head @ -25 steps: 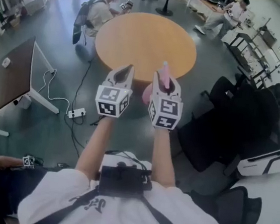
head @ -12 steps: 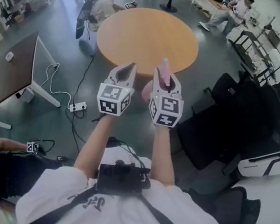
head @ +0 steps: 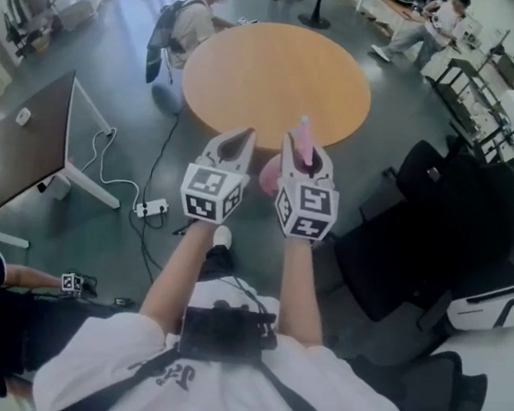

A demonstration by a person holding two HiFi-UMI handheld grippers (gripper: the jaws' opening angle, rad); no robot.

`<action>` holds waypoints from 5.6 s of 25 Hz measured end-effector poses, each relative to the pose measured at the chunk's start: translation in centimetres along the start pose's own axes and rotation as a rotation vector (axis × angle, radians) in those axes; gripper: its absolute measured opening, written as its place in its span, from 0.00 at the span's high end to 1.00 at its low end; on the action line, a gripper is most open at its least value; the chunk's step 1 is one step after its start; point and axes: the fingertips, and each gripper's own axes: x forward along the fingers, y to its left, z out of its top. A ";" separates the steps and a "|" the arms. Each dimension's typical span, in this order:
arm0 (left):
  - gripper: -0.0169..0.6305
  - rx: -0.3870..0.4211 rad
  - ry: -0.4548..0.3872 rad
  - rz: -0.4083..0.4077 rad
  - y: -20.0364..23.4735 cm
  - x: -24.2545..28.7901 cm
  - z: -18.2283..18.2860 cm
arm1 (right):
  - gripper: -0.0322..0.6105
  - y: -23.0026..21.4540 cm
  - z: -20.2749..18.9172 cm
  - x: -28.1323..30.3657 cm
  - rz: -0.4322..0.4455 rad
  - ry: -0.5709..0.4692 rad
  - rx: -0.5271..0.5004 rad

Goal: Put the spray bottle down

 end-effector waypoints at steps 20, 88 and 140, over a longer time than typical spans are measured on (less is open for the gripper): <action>0.95 -0.015 0.020 -0.053 12.8 18.5 0.7 | 0.75 -5.3 -0.4 18.7 -0.204 0.062 -0.059; 0.95 -0.183 0.280 -0.090 21.0 50.3 -19.0 | 0.75 -25.6 -20.7 51.2 -0.033 0.047 -0.120; 0.95 -0.089 0.095 -0.135 20.3 34.0 -8.3 | 0.87 -11.9 -9.6 36.1 0.043 -0.105 -0.109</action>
